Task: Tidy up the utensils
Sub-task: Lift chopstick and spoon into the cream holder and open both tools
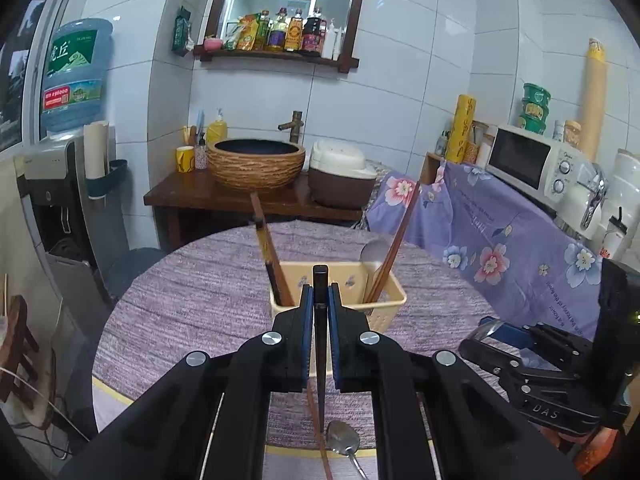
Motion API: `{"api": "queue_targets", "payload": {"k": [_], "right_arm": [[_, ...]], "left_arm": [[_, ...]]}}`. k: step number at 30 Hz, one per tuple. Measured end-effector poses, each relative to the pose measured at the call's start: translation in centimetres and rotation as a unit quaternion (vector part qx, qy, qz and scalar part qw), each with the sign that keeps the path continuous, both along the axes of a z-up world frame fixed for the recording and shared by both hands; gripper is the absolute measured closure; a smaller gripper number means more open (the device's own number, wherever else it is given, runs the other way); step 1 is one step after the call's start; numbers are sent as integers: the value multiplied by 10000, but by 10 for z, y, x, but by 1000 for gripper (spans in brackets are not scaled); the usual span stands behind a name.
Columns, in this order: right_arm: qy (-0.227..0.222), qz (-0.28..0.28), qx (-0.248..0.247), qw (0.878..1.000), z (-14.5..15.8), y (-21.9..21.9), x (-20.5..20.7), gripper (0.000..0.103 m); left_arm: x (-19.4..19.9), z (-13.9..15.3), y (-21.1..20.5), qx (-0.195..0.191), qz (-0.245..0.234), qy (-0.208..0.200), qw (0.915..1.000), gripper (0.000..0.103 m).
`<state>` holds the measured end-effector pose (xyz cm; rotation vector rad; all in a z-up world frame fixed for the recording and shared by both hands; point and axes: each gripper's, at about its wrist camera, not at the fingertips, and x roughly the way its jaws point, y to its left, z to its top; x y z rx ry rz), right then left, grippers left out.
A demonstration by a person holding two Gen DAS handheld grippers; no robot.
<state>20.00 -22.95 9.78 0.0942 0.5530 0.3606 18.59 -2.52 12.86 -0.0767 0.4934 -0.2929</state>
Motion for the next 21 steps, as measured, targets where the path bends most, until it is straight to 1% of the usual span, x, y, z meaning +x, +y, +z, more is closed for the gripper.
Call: {"api": "queue_targets", "payload": {"k": [3, 6, 8, 11, 14, 17, 18, 21], "right_arm": [[-146, 115, 137, 9997, 19, 0, 6, 56], [-376, 183, 183, 9990, 48, 4, 14, 56], [-503, 165, 168, 9985, 65, 9, 23, 56], [-872, 67, 27, 9962, 93, 18, 32, 56], [-1081, -1, -58, 9941, 108, 26, 41, 56], [-1173, -107, -197, 9928, 109, 34, 55, 55], [-1131, -147, -207, 9933, 105, 35, 61, 55], [-883, -212, -11, 9959, 90, 32, 77, 55]], "left_arm": [[-1, 26, 0, -57, -90, -190, 9998, 95], [-1, 59, -2, -130, -172, -447, 9988, 95], [2, 79, -5, -100, -121, -646, 9978, 95], [13, 106, -11, -92, 35, -919, 9957, 95], [29, 114, -17, -55, 264, -1032, 9943, 94], [43, 108, -20, -74, 400, -1043, 9937, 95], [48, 102, -20, -94, 450, -1003, 9939, 95], [58, 80, -22, -77, 519, -839, 9951, 95]]}}
